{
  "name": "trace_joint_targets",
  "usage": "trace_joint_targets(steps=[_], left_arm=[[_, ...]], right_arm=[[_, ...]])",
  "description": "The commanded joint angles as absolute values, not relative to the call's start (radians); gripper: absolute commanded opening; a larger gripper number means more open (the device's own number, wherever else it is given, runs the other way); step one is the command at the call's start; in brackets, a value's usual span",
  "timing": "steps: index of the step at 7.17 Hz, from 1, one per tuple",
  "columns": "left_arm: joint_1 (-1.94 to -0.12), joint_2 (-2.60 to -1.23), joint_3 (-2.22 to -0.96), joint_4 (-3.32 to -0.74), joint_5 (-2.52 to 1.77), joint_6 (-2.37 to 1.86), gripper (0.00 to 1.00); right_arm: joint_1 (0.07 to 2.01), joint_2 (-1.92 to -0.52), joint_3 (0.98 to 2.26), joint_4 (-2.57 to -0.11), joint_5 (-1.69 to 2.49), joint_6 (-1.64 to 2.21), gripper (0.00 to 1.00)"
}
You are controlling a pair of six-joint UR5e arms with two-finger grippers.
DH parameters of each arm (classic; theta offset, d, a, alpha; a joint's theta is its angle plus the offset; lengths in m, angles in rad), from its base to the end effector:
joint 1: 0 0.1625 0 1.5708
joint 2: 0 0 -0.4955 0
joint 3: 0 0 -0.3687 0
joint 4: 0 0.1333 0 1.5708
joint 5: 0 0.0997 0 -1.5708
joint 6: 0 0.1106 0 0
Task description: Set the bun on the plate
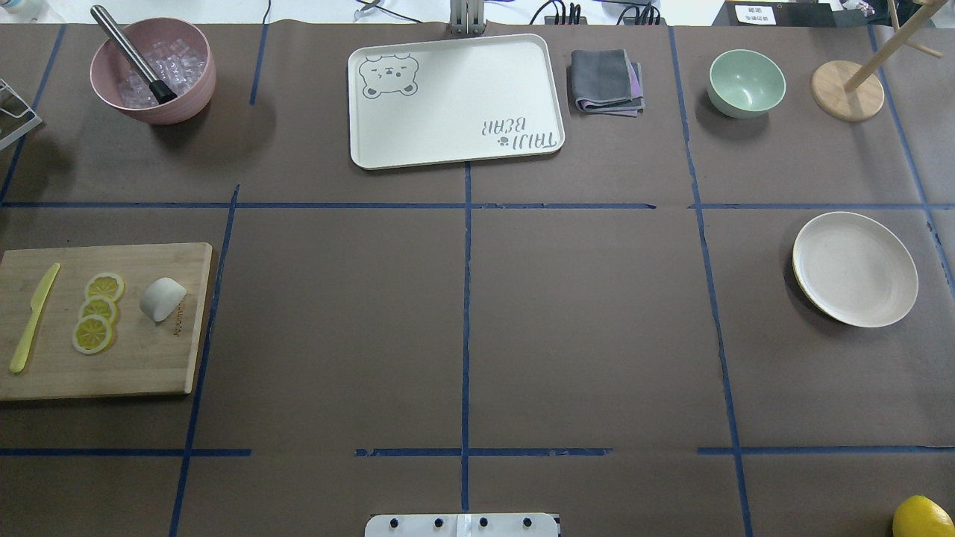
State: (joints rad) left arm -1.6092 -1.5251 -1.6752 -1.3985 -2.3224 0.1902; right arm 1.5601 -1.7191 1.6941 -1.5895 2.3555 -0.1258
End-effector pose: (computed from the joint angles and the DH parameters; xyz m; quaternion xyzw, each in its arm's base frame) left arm -0.0745 -0.4328 0.7274 -0.0107 0.3701 0.0496 0.9276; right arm 0.0510 -0.3921 0.7443 0.0018 -0.3828 -0.0547 0.9222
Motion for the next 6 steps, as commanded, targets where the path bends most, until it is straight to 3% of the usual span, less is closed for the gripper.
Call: trace_joint_targets(steps=[1,6], left_arm=[[-1.609,-1.526,-1.675,-1.404,-2.322,0.186,1.0],[-1.603,-1.528,-1.677,-1.404,-2.313,0.183,1.0]], right_arm=[[1.559,-1.715,1.692,-1.589,2.355,-0.126,1.0],[1.559,-1.715,1.69,-1.586,2.355,-0.126,1.0]])
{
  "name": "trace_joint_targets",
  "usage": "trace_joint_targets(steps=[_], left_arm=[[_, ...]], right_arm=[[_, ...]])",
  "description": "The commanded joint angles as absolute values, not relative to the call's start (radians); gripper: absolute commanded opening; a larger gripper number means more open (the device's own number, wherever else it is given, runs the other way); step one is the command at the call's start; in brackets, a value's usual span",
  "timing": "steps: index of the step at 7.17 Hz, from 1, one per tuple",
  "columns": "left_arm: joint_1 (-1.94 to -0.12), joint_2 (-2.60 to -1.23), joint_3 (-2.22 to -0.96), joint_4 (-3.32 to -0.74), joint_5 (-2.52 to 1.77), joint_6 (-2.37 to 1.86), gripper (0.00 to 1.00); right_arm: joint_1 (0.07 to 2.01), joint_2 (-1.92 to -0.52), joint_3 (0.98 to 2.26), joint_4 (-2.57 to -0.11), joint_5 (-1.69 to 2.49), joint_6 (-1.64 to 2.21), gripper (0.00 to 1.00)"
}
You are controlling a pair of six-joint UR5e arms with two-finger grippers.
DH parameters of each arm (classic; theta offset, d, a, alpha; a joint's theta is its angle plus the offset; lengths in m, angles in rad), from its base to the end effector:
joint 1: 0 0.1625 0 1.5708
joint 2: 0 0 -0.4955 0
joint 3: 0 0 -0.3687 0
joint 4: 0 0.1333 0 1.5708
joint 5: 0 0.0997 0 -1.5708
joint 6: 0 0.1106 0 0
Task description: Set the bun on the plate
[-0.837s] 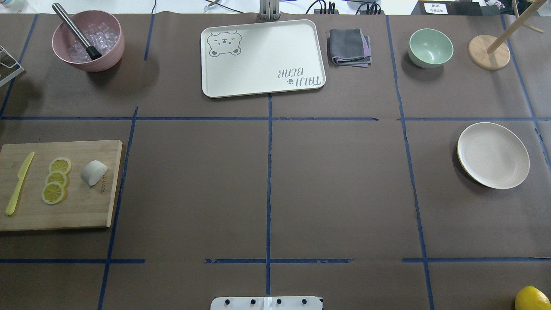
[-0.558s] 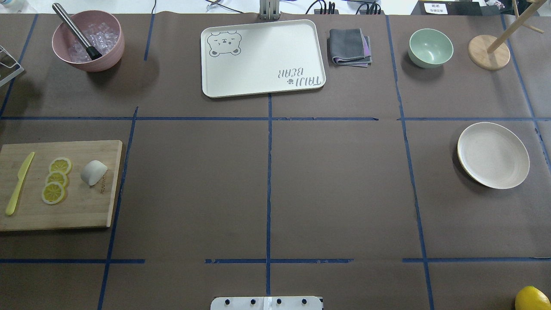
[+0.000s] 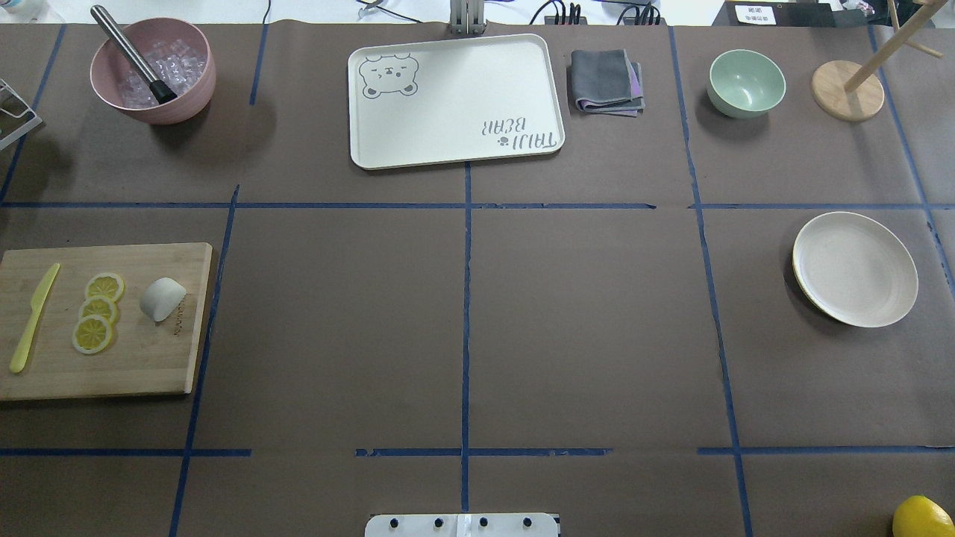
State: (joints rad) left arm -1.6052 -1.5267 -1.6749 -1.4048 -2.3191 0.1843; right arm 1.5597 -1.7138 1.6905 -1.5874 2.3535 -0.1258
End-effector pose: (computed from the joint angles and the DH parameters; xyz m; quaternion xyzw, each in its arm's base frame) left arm -0.0730 -0.4345 0.7266 -0.0092 0.3682 0.0503 0.9284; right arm 0.0509 -0.3951 0.7439 0.0034 -0.3818 -0.0556 0.9226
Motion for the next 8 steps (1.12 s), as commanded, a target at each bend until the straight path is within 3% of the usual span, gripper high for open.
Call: trace_joint_targets(steps=[1,8], left_arm=[[-1.598,-1.526,-1.668,-1.405,-2.313,0.183,1.0],[-1.597,-1.523,-1.706,-1.407,-2.322,0.181,1.0]], right_arm=[[1.559,-1.715,1.69,-1.586,2.355,-0.124,1.0],[1.522,-1.717,1.658,-1.513,2.359,-0.127,1.0]])
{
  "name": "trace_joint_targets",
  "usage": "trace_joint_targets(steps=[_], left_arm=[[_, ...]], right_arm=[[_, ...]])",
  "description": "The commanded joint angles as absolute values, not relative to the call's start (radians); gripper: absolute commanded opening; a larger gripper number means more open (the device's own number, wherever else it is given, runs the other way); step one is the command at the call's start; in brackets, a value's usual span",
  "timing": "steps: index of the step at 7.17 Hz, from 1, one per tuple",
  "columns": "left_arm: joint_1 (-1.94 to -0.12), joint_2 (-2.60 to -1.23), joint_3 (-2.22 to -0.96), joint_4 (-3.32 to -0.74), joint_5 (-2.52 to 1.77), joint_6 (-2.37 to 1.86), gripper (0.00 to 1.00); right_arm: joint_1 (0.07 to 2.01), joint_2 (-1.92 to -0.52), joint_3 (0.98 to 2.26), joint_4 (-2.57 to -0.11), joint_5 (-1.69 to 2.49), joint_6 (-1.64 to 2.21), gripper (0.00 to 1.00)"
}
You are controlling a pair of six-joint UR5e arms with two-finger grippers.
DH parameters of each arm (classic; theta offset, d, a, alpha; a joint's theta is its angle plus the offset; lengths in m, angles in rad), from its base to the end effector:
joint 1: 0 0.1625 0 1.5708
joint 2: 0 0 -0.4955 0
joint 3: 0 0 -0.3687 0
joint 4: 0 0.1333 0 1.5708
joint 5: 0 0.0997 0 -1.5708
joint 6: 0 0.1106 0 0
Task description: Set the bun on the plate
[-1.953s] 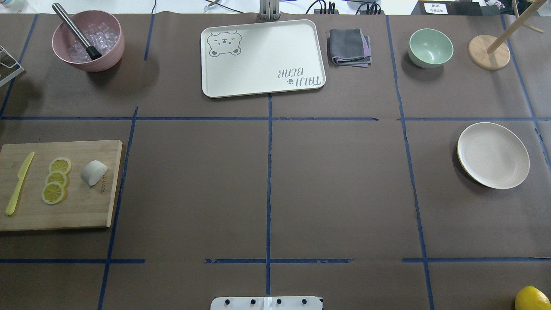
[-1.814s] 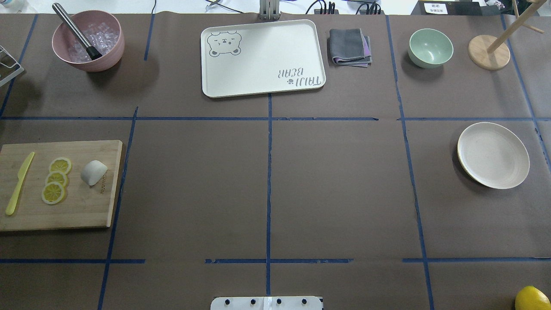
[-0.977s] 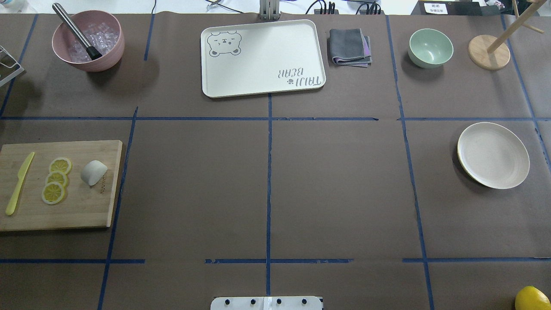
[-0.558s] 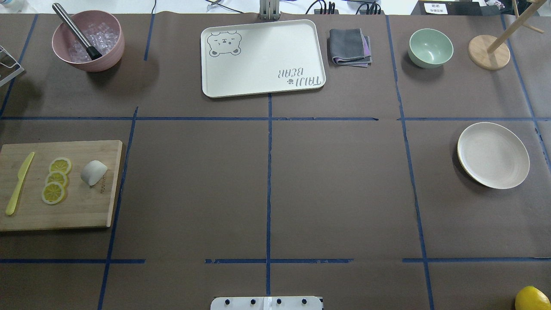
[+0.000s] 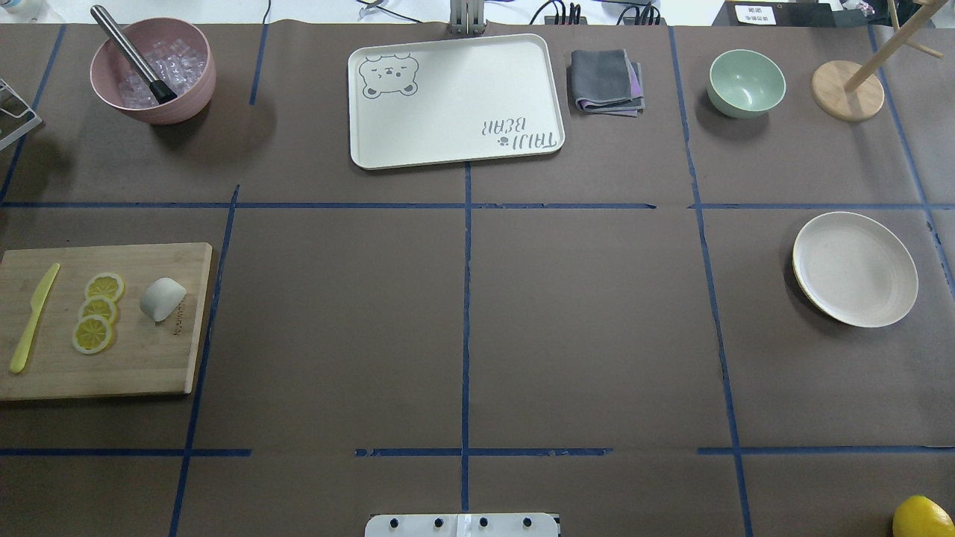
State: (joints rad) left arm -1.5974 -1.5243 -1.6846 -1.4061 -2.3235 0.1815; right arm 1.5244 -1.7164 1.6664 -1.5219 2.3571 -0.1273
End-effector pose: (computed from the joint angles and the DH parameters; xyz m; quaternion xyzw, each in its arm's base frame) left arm -0.0693 -0.4345 0.7227 -0.0069 0.3698 0.0540 0.9275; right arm 0.0366 -0.3981 0.7494 0.0150 -0.3828 -0.0799 0.9202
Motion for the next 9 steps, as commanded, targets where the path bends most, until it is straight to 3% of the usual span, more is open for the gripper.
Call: trace_joint_targets(steps=[1,3,6,9], left_arm=[[-1.595,-1.528,-1.704,-1.407,-2.324,0.179,1.0],[-1.586,-1.525,-1.701,-1.402,-2.324,0.181,1.0],[-1.554,-1.525,-1.71,-1.404,-2.326,0.183,1.0],[-1.545,-1.525,-1.71,-1.402,-2.374,0.183,1.0]], right_arm=[[1.505,-1.712,1.645,-1.508,2.358,-0.126,1.0],[1.484,-1.707,1.613,-1.436,2.387,-0.056,0.99],[1.357,-1.671,1.435,-1.017,2.385,0.4,0.97],[1.26,-1.64,1.404,-0.838,2.381,0.682,0.96]])
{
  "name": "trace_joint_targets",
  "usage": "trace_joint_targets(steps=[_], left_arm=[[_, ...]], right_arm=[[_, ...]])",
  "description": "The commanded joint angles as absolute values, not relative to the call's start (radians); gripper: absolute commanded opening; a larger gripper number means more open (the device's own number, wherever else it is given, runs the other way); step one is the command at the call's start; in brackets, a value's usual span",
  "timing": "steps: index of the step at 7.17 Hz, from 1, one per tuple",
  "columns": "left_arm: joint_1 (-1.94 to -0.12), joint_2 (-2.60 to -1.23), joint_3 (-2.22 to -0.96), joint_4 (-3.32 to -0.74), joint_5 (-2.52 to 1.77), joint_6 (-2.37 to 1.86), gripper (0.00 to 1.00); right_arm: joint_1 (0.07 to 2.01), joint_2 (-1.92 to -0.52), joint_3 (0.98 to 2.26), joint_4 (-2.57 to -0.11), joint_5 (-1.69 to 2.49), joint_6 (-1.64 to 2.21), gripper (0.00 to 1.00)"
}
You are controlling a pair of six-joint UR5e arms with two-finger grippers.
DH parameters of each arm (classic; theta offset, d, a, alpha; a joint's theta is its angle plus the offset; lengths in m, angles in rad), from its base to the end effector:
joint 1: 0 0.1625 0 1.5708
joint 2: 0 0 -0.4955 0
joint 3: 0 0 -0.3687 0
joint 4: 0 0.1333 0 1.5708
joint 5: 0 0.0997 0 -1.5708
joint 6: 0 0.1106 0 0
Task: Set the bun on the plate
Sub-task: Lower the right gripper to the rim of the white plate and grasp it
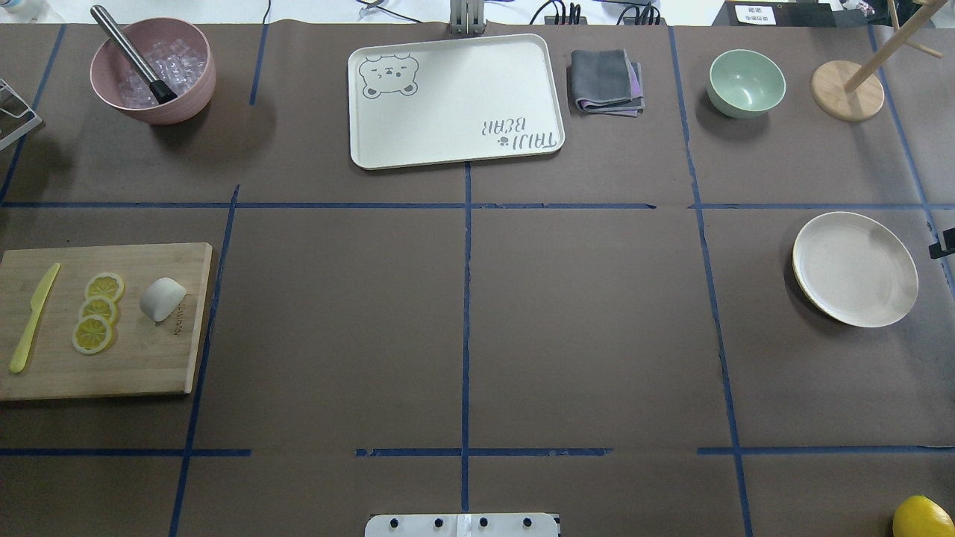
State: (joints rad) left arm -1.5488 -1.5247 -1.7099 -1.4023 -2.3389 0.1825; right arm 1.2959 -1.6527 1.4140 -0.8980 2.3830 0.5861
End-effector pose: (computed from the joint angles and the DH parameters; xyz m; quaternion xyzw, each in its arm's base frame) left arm -0.0468 -0.4388 0.7101 -0.0049 0.3760 0.0805 0.9231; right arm -0.0684 -0.4380 0.7706 0.0188 -0.4331 0.0550 0.8995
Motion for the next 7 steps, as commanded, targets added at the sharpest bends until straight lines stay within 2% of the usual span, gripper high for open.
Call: trace_joint_targets(steps=[1,5,6,7], left_arm=[[-1.545,-1.525,-1.709,-1.404,-2.414,0.183,1.0],[-1.534,-1.525,-1.709,-1.402,-2.416,0.183,1.0],[-1.534,-1.525,-1.71,-1.402,-2.416,0.183,1.0],[-1.534,-1.525,-1.709,-1.402,-2.416,0.183,1.0]], right_arm=[[1.235,-1.637,1.399,-0.836,2.378,0.701,0.96],[1.166,-1.612,1.355,-0.834,2.332,0.699,0.96],[1.166,-1.612,1.341,-0.834,2.321,0.699,0.88],[1.164,-1.611,1.341,-0.836,2.321,0.703,0.5]])
